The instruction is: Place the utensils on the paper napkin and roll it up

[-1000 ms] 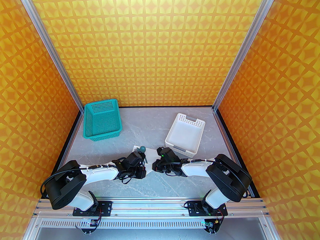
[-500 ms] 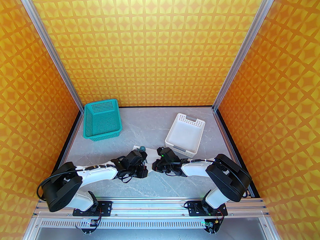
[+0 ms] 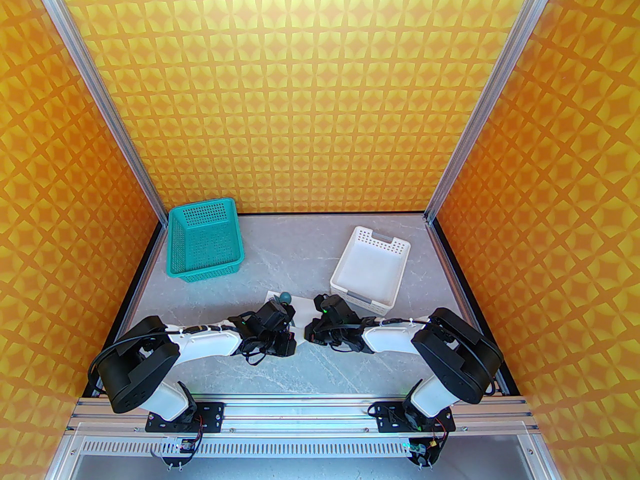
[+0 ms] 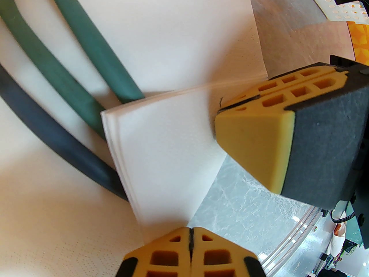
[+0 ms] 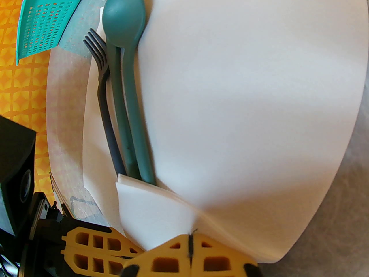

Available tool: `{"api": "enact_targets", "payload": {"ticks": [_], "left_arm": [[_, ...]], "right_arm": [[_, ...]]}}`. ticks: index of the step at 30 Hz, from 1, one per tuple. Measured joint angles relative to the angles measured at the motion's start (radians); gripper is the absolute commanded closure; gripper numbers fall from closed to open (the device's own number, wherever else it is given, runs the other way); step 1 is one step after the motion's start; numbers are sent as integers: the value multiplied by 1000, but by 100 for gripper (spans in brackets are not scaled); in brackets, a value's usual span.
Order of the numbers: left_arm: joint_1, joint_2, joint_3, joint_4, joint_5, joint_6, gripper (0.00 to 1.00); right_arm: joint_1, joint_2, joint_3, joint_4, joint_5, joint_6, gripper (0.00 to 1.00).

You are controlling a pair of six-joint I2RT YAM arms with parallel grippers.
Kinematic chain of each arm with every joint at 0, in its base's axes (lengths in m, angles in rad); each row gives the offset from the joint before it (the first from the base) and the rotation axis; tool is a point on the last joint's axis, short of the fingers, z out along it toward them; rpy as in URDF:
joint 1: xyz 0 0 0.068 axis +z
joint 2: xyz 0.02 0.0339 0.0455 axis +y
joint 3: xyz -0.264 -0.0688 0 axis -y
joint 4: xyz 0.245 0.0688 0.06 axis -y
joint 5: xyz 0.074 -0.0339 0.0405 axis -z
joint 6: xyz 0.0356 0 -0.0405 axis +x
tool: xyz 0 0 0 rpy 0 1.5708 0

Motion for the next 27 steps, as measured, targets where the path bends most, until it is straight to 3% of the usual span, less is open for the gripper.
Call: {"api": "enact_targets", "payload": {"ticks": [27], "left_arm": [[8,-195,-103,-112,-88,-2,100]], "right_arm": [[3,-14,34,-95,47,-26,100]]}}
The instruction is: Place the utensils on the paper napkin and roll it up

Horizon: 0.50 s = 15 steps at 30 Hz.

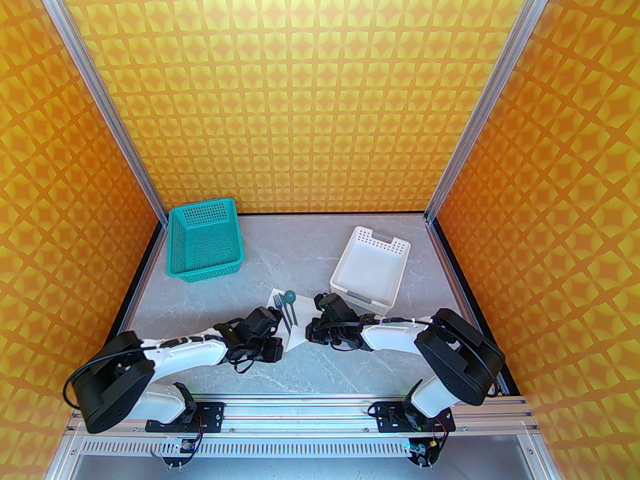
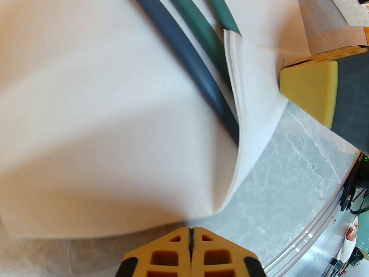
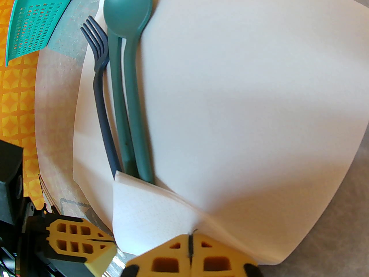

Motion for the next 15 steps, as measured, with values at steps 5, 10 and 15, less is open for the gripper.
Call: {"api": "enact_targets", "payload": {"ticks": [5,10,15], "left_arm": [[0,-43,4,12,22,1,100],[0,14,34,63,64,-11,100],[2,105,73,132,90,-32,100]], "right_arm": [[0,-1,0,-3,3,0,100],[0,-1,0,-3,3,0,100],[0,-1,0,-3,3,0,100]]}}
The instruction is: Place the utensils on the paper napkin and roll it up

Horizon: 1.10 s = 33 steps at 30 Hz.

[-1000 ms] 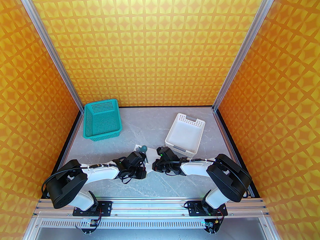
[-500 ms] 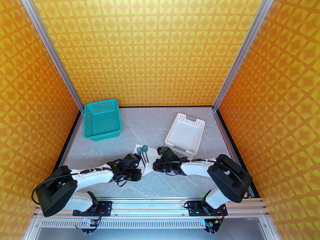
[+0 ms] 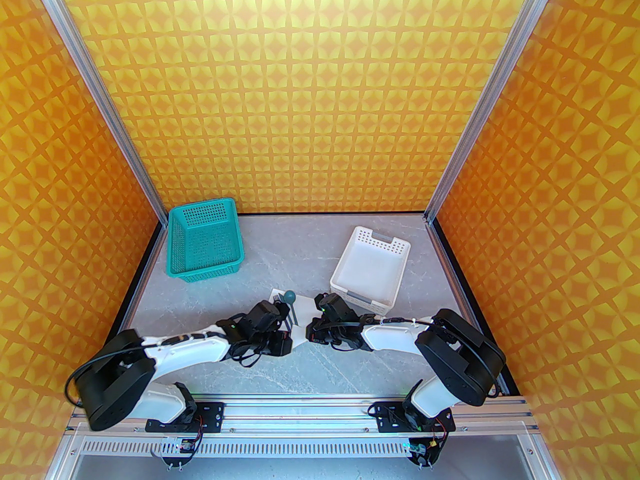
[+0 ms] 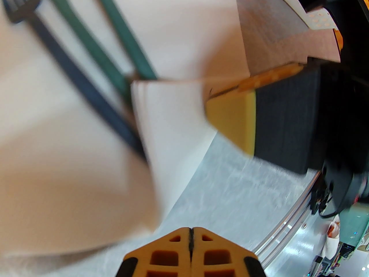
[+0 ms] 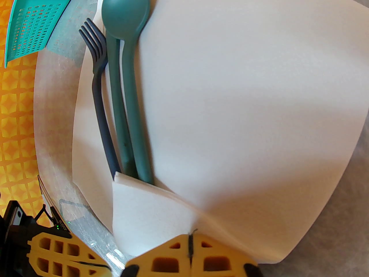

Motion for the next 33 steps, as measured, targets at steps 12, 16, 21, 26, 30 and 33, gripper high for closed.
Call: {"api": "enact_targets", "payload": {"ticks": [12,16,21,26,30,33], "left_arm": [[20,77,34,31,8,-4,100],[21,77,34,31,7,-4,100],[21,77,33,29,8,-3,100],[21,77,26,18,8,4,100],[21,83,12,15,7,5,100],[21,93,7,20,8,5,100]], "right_arm": [[0,0,0,0,0,0,100],[0,0,0,0,0,0,100],[0,0,0,0,0,0,100],[0,0,0,0,0,0,100],[0,0,0,0,0,0,100],[0,0,0,0,0,0,100]]}}
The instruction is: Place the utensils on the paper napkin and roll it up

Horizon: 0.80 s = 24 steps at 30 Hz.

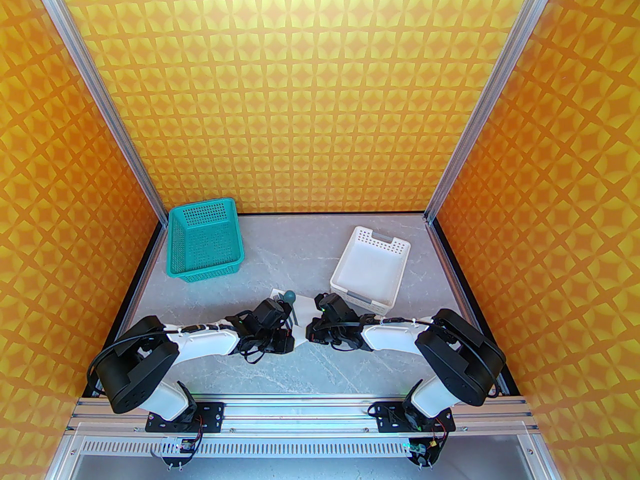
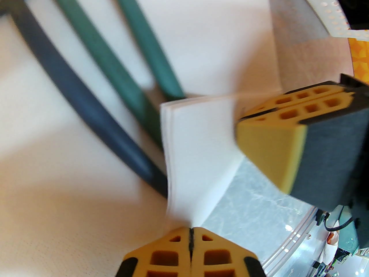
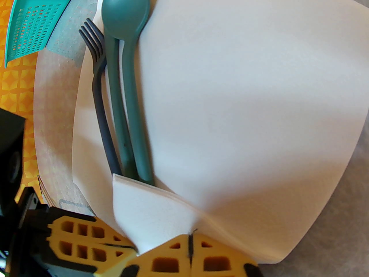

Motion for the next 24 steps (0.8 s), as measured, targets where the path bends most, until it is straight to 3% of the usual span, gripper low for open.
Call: {"api": "enact_targets", "payload": {"ticks": [11,24], "left_arm": [[0,-14,-12,-2,-13,7,100],[0,-142,-58,-109,-60,15,100]], "right_arm": [[0,0,0,-2,0,0,100],[0,0,1,-4,0,0,100]]}}
